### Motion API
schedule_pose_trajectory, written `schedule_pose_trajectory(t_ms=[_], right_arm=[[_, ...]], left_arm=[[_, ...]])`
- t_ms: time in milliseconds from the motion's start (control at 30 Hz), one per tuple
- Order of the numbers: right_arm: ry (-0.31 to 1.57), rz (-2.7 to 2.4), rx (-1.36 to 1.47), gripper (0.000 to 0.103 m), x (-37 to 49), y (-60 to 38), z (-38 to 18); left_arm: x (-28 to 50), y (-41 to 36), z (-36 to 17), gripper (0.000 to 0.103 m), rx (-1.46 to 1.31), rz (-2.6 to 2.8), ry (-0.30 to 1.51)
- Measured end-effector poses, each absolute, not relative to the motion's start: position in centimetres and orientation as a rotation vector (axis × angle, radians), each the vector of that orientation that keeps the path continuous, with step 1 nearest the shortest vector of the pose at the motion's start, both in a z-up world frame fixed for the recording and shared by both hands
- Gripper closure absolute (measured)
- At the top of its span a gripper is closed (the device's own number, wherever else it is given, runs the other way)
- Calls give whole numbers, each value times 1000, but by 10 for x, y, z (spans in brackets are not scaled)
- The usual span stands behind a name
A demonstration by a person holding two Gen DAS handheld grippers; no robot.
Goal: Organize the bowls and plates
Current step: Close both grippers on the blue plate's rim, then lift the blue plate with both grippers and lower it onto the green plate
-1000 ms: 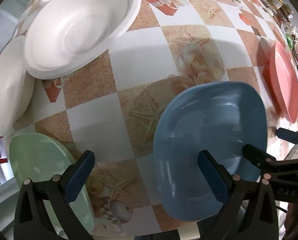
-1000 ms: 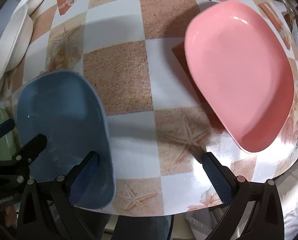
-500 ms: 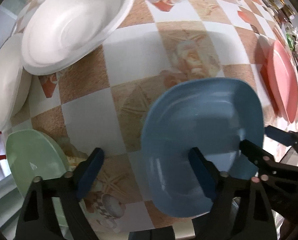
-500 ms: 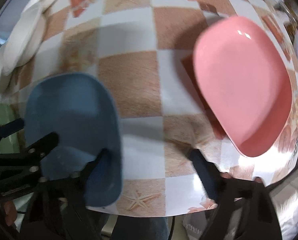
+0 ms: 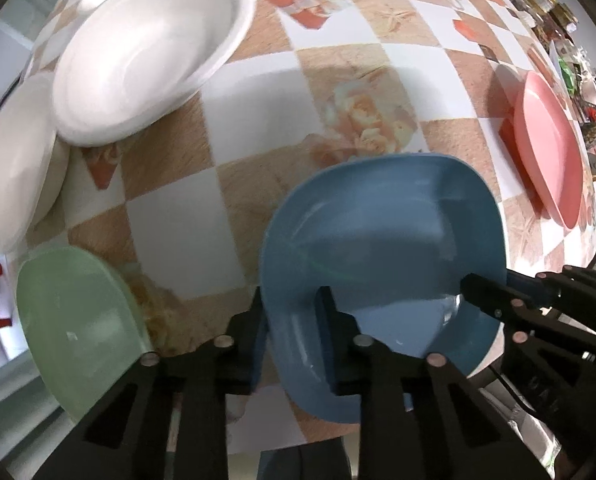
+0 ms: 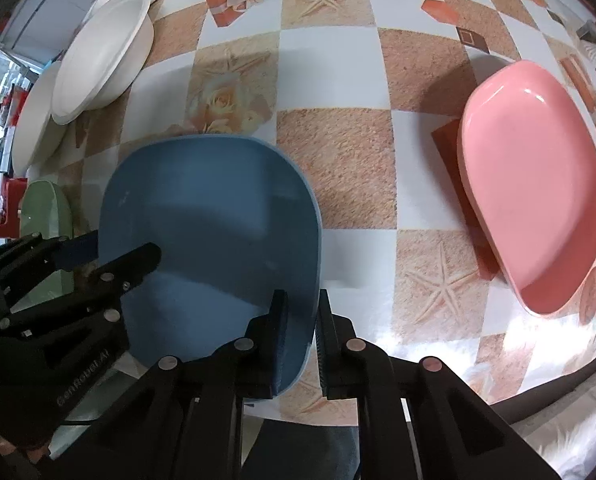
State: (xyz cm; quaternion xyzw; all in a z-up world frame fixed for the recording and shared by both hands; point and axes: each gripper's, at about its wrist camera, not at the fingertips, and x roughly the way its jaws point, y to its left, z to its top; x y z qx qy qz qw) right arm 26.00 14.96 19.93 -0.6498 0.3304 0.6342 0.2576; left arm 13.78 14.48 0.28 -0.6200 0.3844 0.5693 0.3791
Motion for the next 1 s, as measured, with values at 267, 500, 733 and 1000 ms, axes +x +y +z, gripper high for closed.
schedule_pose_trajectory(t_ms=[267,500,733,1000], right_arm=[[919,1727,-1785,88,249,122,214],[916,1740,-1790,88,224,97,238],[914,1763,-1813,88,201,94,246],[926,1818,-1866,88,166,80,243]], left_arm=[[144,116,18,81,-1603,1455,1000],[124,83,29,81,-1587,1492,950],[115,69,51,80,-1565,1555,942],[103,47,64,81,-1615,1639,942]])
